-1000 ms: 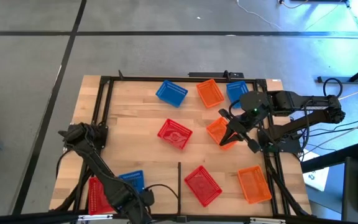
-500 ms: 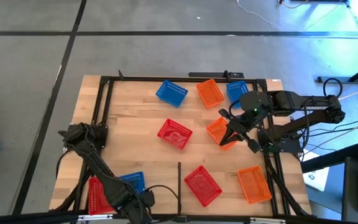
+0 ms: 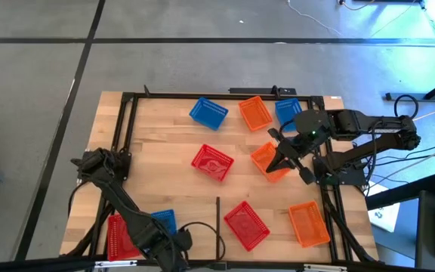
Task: Stack baskets on shelf by color
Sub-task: Put the middle orange bin on the shelf
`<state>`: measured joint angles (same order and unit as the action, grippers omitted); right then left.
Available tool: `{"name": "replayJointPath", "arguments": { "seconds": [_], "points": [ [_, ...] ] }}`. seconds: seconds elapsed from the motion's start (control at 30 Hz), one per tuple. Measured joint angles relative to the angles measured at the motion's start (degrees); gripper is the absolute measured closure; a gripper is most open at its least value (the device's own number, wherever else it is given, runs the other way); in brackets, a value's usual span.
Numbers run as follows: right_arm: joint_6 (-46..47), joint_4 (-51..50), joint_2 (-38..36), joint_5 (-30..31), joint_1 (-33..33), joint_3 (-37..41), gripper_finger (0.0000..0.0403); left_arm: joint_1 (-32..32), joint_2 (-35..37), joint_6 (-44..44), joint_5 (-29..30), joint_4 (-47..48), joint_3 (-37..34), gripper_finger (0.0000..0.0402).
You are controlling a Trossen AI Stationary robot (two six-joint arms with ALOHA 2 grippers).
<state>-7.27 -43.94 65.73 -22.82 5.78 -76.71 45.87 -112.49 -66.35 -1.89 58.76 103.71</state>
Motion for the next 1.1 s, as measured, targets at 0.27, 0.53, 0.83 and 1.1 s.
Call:
{"name": "replayJointPath", "arguments": {
  "seconds": [0.27, 0.53, 0.83, 1.1],
  "points": [
    [17.8, -0.9, -0.7, 14.4, 0.0, -2.1, 0.0387, -0.5, 0.0, -0.9, 16.1, 15.5, 13.1, 0.0334],
    [25.0, -11.6, -0.7, 23.2, 0.0, -2.1, 0.0387, -2.5, 0.6, -1.6, 37.7, 31.1, 23.3, 0.0333],
    [47.7, -21.9, 3.3, 24.3, -5.3, -2.1, 0.0387, -8.7, 5.9, 7.2, 54.3, 31.2, 23.2, 0.0333],
    [50.5, -27.4, 11.0, 22.9, -8.2, -2.0, 0.0388, -16.3, 12.8, 19.0, 55.0, 31.3, 23.2, 0.0333]
  ]
}}
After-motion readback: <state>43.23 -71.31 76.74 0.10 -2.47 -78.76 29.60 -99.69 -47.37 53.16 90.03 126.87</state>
